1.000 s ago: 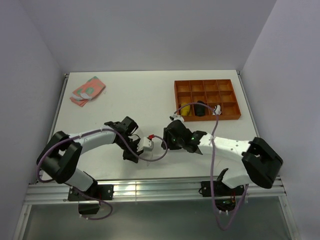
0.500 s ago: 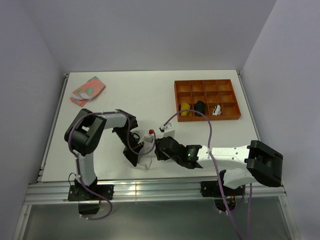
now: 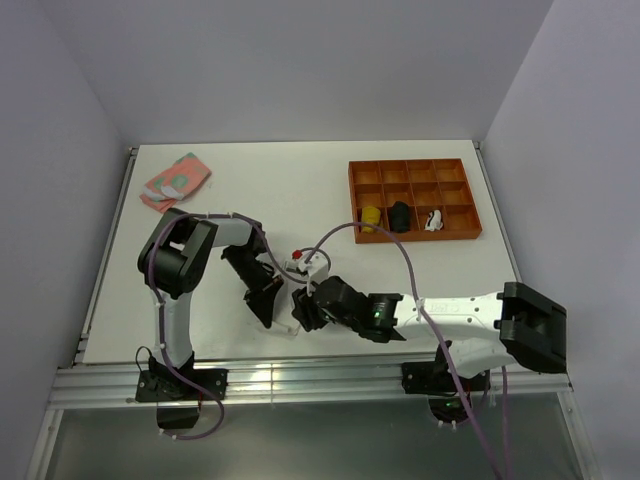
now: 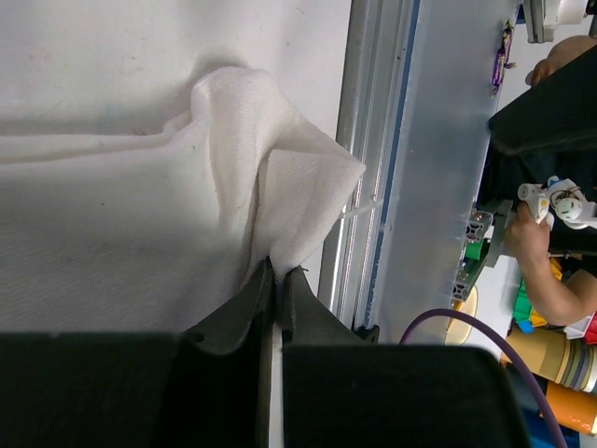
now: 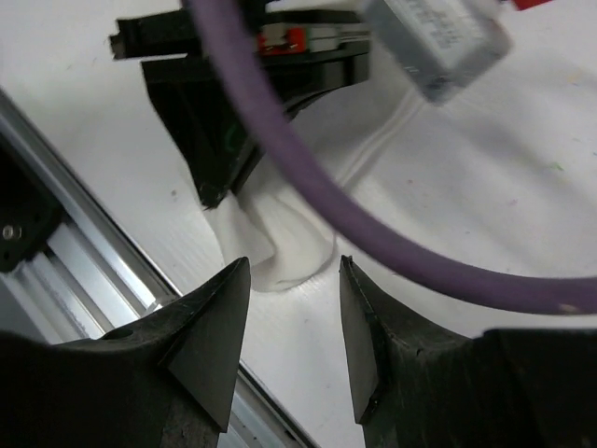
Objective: Roll the socks
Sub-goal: Roll the sock at the center of the board.
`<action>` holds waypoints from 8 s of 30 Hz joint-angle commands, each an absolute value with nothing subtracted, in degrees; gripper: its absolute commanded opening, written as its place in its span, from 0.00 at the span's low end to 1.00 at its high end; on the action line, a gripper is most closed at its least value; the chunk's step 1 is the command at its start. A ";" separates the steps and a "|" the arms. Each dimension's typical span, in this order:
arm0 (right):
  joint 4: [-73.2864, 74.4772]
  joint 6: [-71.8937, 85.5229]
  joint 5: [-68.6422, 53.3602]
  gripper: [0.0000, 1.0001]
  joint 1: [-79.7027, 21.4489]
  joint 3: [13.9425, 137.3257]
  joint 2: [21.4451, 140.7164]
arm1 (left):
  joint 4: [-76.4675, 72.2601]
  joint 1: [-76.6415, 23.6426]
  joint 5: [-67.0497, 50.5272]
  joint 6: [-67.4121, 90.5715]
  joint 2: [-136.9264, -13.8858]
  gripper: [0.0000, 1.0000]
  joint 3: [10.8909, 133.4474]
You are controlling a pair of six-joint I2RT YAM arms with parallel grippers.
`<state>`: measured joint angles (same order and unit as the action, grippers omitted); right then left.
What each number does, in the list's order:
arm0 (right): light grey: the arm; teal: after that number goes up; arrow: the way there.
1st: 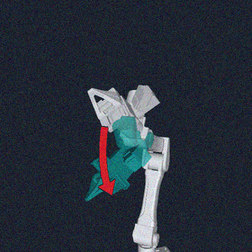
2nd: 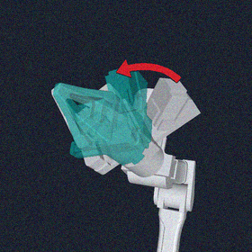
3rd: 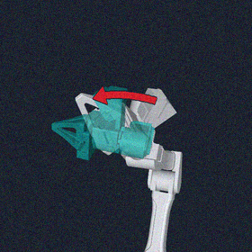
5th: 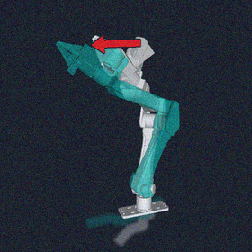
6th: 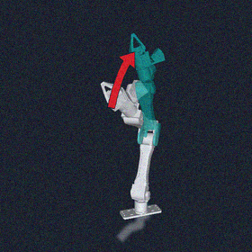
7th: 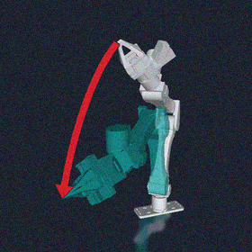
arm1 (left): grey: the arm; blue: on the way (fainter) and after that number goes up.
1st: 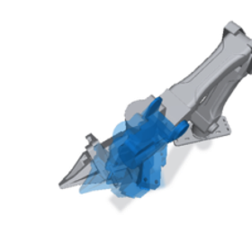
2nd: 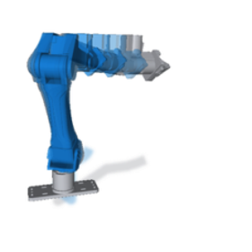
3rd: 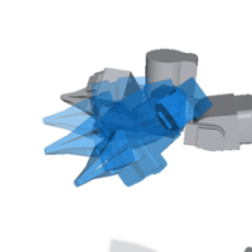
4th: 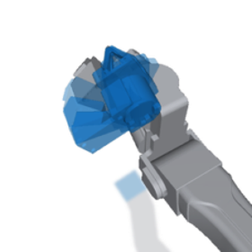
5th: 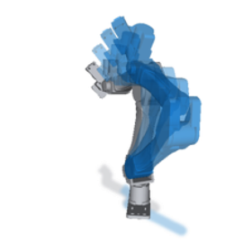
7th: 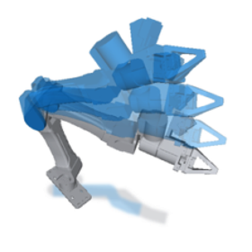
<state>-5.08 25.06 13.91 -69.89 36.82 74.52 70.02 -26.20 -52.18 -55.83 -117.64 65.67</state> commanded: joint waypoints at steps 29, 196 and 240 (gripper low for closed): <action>-13.36 24.34 6.68 0.37 -72.42 44.30 94.22 | 63.37 -26.54 -52.65 -50.01 -116.81 0.00 65.92; -21.28 12.92 8.69 0.53 -77.69 36.29 81.08 | 71.72 -23.91 -53.44 -64.42 -114.96 0.00 63.63; -14.77 9.05 15.38 0.00 -80.68 46.23 102.48 | 74.20 -22.59 -56.68 -64.17 -116.64 0.04 67.76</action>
<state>-15.94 7.33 15.46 -80.38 46.59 100.73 75.83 -22.92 -51.18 -65.93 -119.70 65.67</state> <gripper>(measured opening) 0.044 0.084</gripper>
